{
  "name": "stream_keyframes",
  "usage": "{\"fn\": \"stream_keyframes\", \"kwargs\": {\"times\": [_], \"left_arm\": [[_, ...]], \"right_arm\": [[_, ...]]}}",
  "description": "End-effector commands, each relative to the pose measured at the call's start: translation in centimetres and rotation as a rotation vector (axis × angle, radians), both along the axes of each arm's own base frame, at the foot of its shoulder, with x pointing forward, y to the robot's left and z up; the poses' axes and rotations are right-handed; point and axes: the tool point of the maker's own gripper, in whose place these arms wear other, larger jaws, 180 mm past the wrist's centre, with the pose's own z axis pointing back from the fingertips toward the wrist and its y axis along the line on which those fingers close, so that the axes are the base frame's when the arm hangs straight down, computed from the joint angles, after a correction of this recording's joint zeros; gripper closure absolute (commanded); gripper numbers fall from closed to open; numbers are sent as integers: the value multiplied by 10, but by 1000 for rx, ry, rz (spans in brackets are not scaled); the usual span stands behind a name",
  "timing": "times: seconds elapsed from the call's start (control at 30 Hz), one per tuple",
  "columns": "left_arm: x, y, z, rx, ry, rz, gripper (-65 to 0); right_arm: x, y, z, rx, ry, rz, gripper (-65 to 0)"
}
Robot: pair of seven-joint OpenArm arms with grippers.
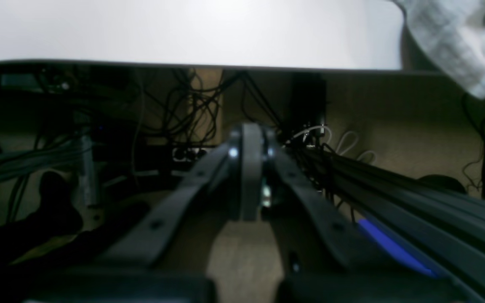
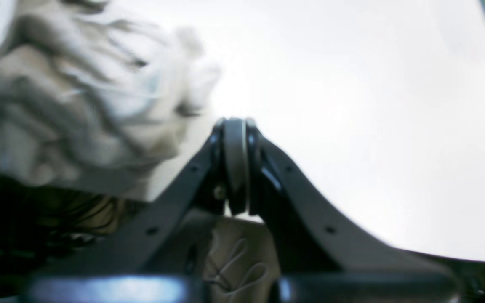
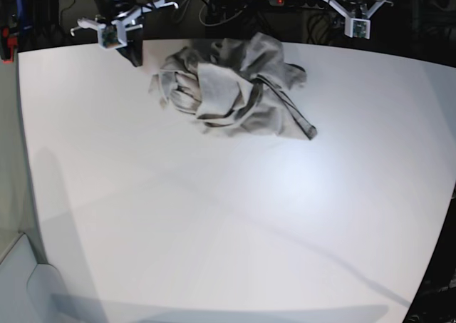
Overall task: Layout the t-shirt on the table in an organized manner, then fold the t-shirt properly
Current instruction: 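Move the right gripper down to the crumpled grey t-shirt and grasp it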
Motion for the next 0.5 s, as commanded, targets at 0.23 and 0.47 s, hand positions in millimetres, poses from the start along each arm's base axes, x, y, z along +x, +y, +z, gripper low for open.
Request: {"fn": "stream_keyframes", "kwargs": {"times": [0.23,0.47], "left_arm": [[9,8,6,18,-34,12,-1],[10,9,6,23,-34,8,-1]], "right_arm": [[17,21,20,53,-91,33,-202],[7,28,15,53,-64,78,-292]]}}
